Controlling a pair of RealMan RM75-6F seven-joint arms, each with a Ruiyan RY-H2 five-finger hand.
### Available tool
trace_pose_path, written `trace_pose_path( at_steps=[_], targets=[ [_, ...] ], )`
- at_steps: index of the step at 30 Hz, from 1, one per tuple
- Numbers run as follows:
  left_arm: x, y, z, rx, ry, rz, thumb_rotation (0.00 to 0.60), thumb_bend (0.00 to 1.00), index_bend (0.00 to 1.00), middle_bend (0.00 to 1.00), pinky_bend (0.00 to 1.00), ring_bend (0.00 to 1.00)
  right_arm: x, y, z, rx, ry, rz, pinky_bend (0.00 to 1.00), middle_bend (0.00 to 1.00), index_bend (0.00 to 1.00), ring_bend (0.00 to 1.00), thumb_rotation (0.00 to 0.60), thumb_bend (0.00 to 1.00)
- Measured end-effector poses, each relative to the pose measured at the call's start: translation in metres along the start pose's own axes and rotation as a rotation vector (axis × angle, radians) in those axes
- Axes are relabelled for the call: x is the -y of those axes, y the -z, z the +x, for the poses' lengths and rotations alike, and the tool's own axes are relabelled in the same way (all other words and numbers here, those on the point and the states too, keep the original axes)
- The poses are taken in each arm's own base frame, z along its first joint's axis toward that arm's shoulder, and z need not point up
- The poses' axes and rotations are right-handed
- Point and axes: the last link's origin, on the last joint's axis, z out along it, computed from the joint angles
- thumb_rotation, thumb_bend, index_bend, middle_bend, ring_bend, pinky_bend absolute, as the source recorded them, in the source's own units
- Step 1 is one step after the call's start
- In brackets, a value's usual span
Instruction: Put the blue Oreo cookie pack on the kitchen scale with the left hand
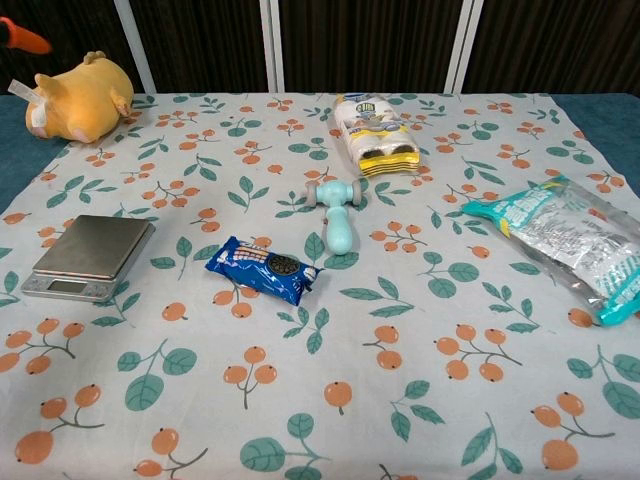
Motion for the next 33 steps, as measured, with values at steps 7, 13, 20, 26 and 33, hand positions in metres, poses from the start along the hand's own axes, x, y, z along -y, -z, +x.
trace_pose_path(
  at_steps=[7, 13, 20, 26, 33],
  targets=[
    [-0.043, -0.042, -0.006, 0.11, -0.051, -0.091, 0.6, 0.08, 0.05, 0.08, 0.1, 0.0, 0.0, 0.0, 0.0, 0.0, -0.007, -0.003, 0.0, 0.07, 0.0, 0.01, 0.6, 0.59],
    [-0.088, -0.076, -0.027, 0.172, -0.07, -0.149, 0.6, 0.08, 0.06, 0.11, 0.13, 0.03, -0.002, 0.0, 0.004, -0.009, -0.016, -0.009, 0.0, 0.07, 0.0, 0.01, 0.6, 0.59],
    [-0.131, -0.102, -0.052, 0.207, -0.099, -0.196, 0.6, 0.09, 0.09, 0.14, 0.16, 0.06, -0.003, 0.0, 0.005, -0.01, -0.022, -0.009, 0.0, 0.07, 0.0, 0.01, 0.6, 0.59],
    [-0.151, -0.11, -0.064, 0.207, -0.132, -0.22, 0.6, 0.09, 0.1, 0.16, 0.16, 0.06, -0.004, -0.001, 0.007, -0.015, -0.028, -0.014, 0.0, 0.07, 0.0, 0.01, 0.6, 0.59],
    [-0.17, -0.115, -0.076, 0.224, -0.143, -0.26, 0.6, 0.11, 0.14, 0.23, 0.23, 0.14, -0.004, -0.001, 0.008, -0.021, -0.032, -0.017, 0.0, 0.07, 0.0, 0.01, 0.6, 0.59]
  ],
)
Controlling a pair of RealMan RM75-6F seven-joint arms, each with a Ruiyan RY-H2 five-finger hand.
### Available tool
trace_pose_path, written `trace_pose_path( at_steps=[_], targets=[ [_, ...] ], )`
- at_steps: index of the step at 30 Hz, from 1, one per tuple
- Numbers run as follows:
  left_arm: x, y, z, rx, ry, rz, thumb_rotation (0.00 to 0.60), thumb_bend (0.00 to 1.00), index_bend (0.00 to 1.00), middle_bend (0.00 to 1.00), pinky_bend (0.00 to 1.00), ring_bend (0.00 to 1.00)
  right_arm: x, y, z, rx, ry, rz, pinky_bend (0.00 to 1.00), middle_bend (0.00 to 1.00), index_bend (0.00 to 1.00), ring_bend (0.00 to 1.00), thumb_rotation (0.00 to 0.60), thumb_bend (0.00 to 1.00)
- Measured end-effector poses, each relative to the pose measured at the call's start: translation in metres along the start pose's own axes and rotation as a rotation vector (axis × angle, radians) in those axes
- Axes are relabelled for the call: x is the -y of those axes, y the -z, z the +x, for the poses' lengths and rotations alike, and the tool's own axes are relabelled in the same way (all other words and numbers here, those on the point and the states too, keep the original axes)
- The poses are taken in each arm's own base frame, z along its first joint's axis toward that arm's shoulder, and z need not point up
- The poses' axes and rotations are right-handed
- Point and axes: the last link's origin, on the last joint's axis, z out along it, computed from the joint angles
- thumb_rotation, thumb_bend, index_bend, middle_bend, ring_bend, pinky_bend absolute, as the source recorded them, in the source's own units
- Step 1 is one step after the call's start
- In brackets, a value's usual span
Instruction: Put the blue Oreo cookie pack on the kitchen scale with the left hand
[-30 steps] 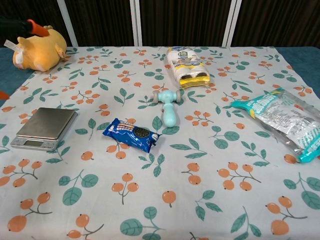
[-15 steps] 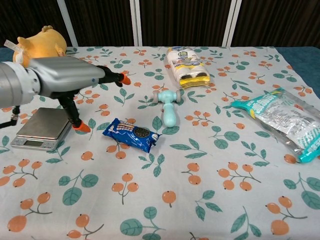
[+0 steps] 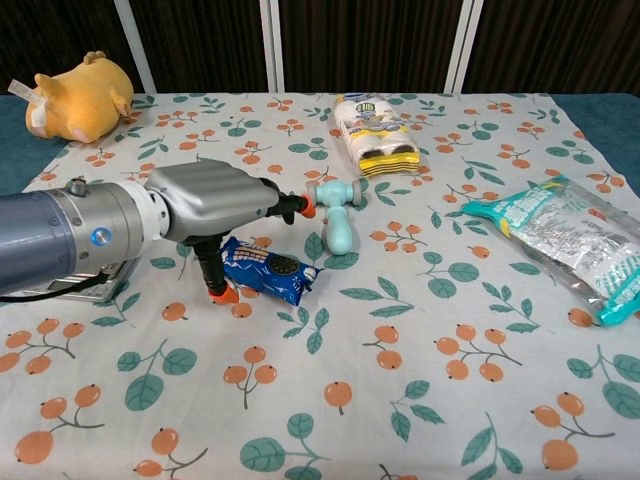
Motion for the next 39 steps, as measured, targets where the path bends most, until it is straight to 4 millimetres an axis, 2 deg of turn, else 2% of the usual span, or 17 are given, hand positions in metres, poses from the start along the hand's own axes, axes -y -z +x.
trace_pose_path(
  at_steps=[3, 12, 19, 23, 32, 39],
  targets=[
    [-0.006, -0.003, -0.002, -0.006, -0.013, -0.016, 0.6, 0.13, 0.16, 0.27, 0.27, 0.17, -0.001, 0.0, 0.0, -0.003, -0.001, -0.003, 0.0, 0.07, 0.0, 0.01, 0.6, 0.59],
    [-0.013, -0.008, -0.009, -0.011, -0.045, -0.027, 0.6, 0.16, 0.23, 0.35, 0.29, 0.2, -0.002, -0.001, 0.001, -0.004, -0.007, -0.012, 0.0, 0.07, 0.0, 0.01, 0.6, 0.59],
    [-0.014, -0.01, -0.011, -0.02, -0.059, -0.034, 0.6, 0.23, 0.34, 0.47, 0.41, 0.3, -0.003, -0.001, 0.003, -0.012, -0.008, -0.02, 0.0, 0.07, 0.0, 0.01, 0.6, 0.59],
    [-0.013, -0.01, -0.01, -0.048, -0.068, -0.037, 0.6, 0.27, 0.35, 0.48, 0.44, 0.33, -0.003, -0.002, 0.002, -0.009, -0.007, -0.021, 0.0, 0.07, 0.0, 0.01, 0.6, 0.59],
    [0.005, -0.005, -0.002, -0.088, -0.081, -0.004, 0.6, 0.3, 0.35, 0.49, 0.44, 0.33, -0.003, -0.002, 0.002, -0.008, -0.008, -0.026, 0.0, 0.07, 0.0, 0.01, 0.6, 0.59],
    [0.038, 0.014, 0.01, -0.117, -0.103, 0.068, 0.6, 0.3, 0.35, 0.48, 0.44, 0.33, -0.002, -0.002, 0.0, -0.002, -0.004, -0.024, 0.0, 0.07, 0.0, 0.01, 0.6, 0.59]
  ],
)
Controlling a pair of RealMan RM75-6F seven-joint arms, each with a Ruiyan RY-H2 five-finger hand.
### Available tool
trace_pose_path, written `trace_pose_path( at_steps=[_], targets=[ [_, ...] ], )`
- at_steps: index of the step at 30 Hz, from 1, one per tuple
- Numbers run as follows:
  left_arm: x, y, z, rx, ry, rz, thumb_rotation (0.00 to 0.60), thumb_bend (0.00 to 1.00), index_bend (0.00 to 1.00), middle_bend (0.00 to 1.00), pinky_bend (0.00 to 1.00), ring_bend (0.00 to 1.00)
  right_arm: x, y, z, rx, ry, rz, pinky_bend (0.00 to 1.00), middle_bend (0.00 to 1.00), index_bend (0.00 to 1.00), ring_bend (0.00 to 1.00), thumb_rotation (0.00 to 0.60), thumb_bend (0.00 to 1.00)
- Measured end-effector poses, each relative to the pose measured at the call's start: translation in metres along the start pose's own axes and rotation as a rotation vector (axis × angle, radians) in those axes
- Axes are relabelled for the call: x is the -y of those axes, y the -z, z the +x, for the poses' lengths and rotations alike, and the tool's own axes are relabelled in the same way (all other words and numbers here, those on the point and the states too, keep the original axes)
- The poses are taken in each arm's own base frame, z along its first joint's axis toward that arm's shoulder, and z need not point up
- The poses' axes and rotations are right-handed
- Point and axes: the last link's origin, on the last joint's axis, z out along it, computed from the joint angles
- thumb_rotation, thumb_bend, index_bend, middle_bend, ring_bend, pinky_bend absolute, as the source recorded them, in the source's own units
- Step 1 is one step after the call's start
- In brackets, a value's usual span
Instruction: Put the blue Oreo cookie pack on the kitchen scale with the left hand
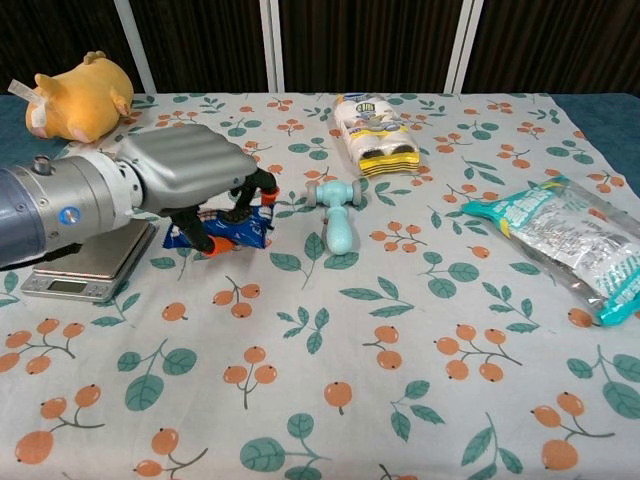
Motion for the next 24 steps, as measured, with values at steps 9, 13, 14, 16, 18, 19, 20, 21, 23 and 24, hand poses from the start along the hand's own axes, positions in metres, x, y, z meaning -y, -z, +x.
trace_pose_path(
  at_steps=[9, 13, 14, 16, 18, 19, 20, 21, 23, 24],
  targets=[
    [0.071, 0.049, -0.004, 0.028, -0.078, 0.104, 0.6, 0.3, 0.34, 0.48, 0.44, 0.33, 0.005, 0.001, -0.004, 0.011, 0.012, 0.009, 0.0, 0.07, 0.0, 0.01, 0.6, 0.59],
    [0.089, 0.065, -0.013, 0.041, -0.08, 0.126, 0.6, 0.3, 0.34, 0.48, 0.44, 0.33, 0.006, 0.001, -0.006, 0.018, 0.014, 0.012, 0.0, 0.07, 0.0, 0.01, 0.6, 0.59],
    [0.093, 0.068, -0.016, 0.045, -0.076, 0.132, 0.6, 0.3, 0.34, 0.48, 0.44, 0.33, 0.006, 0.001, -0.006, 0.02, 0.016, 0.013, 0.0, 0.07, 0.0, 0.01, 0.6, 0.59],
    [0.101, 0.074, -0.022, 0.054, -0.065, 0.145, 0.6, 0.3, 0.34, 0.48, 0.44, 0.33, 0.006, 0.001, -0.006, 0.02, 0.017, 0.014, 0.0, 0.07, 0.0, 0.01, 0.6, 0.59],
    [0.109, 0.08, -0.028, 0.064, -0.067, 0.153, 0.6, 0.3, 0.35, 0.48, 0.44, 0.33, 0.006, 0.001, -0.006, 0.017, 0.017, 0.013, 0.0, 0.07, 0.0, 0.01, 0.6, 0.59],
    [0.111, 0.081, -0.03, 0.067, -0.072, 0.155, 0.6, 0.3, 0.35, 0.48, 0.44, 0.33, 0.006, 0.001, -0.006, 0.015, 0.017, 0.013, 0.0, 0.07, 0.0, 0.01, 0.6, 0.59],
    [0.114, 0.083, -0.032, 0.071, -0.076, 0.157, 0.6, 0.3, 0.35, 0.48, 0.44, 0.33, 0.006, 0.001, -0.005, 0.013, 0.017, 0.011, 0.0, 0.07, 0.0, 0.01, 0.6, 0.59],
    [0.117, 0.084, -0.034, 0.076, -0.077, 0.161, 0.6, 0.3, 0.35, 0.48, 0.44, 0.33, 0.005, 0.001, -0.005, 0.013, 0.017, 0.011, 0.0, 0.07, 0.0, 0.01, 0.6, 0.59],
    [0.12, 0.085, -0.038, 0.083, -0.069, 0.167, 0.6, 0.3, 0.35, 0.48, 0.44, 0.33, 0.005, 0.001, -0.005, 0.014, 0.017, 0.01, 0.0, 0.07, 0.0, 0.01, 0.6, 0.59],
    [0.121, 0.085, -0.04, 0.089, -0.06, 0.169, 0.6, 0.3, 0.35, 0.48, 0.44, 0.33, 0.005, 0.001, -0.005, 0.015, 0.017, 0.01, 0.0, 0.07, 0.0, 0.01, 0.6, 0.59]
  ],
)
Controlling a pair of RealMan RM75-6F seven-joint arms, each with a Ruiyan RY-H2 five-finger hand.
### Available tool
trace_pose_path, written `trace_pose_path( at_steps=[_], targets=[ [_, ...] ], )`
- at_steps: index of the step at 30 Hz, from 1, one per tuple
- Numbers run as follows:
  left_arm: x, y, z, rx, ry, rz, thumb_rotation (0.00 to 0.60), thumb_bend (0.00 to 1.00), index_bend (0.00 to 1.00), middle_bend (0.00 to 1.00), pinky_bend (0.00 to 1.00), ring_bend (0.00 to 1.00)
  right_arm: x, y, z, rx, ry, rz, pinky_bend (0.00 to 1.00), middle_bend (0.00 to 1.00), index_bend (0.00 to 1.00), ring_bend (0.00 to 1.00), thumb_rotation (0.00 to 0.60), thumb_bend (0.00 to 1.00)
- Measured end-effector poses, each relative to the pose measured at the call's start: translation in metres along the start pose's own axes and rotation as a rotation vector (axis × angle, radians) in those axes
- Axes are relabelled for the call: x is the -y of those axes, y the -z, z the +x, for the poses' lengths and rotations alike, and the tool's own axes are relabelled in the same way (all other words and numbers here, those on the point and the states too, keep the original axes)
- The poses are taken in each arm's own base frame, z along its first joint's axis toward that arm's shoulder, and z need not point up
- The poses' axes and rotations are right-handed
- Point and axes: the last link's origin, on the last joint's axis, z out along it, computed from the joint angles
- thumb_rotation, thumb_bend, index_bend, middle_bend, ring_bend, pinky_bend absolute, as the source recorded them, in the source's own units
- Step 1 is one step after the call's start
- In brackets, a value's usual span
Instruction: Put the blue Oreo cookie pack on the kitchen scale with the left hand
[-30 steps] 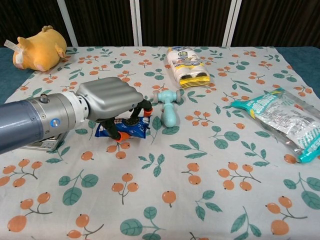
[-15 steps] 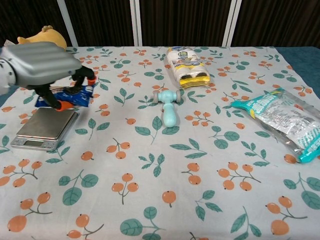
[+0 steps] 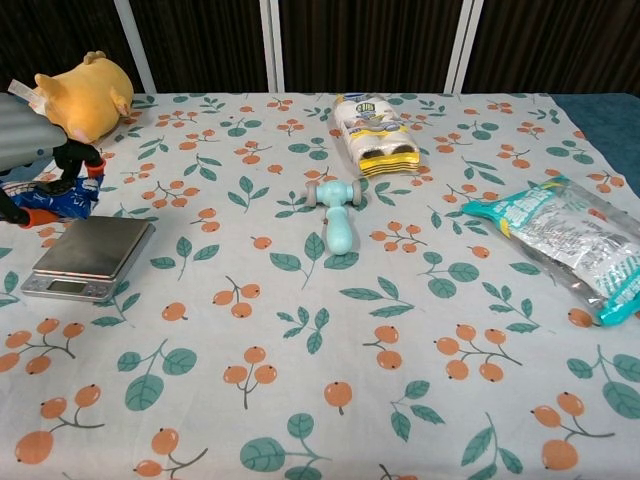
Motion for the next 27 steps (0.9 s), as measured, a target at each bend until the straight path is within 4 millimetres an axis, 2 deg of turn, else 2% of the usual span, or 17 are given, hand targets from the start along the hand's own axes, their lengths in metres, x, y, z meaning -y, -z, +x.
trace_pose_path(
  at_steps=[7, 14, 18, 27],
  targets=[
    [-0.002, -0.008, -0.011, 0.027, 0.01, -0.011, 0.6, 0.3, 0.35, 0.48, 0.43, 0.33, -0.001, 0.0, 0.0, -0.003, 0.001, -0.002, 0.0, 0.07, 0.0, 0.01, 0.6, 0.59],
    [-0.007, -0.012, -0.014, 0.027, 0.003, -0.028, 0.6, 0.29, 0.34, 0.47, 0.42, 0.32, -0.001, 0.0, 0.001, -0.003, 0.001, -0.003, 0.0, 0.07, 0.0, 0.01, 0.6, 0.59],
    [-0.007, -0.012, -0.014, 0.026, -0.013, -0.025, 0.6, 0.25, 0.31, 0.44, 0.41, 0.3, -0.001, 0.0, 0.001, -0.002, 0.001, -0.003, 0.0, 0.07, 0.0, 0.01, 0.6, 0.59],
    [-0.007, -0.012, -0.016, 0.077, -0.023, -0.014, 0.6, 0.18, 0.21, 0.27, 0.27, 0.12, -0.001, 0.0, 0.0, 0.011, 0.004, 0.002, 0.0, 0.07, 0.0, 0.01, 0.6, 0.59]
  ],
)
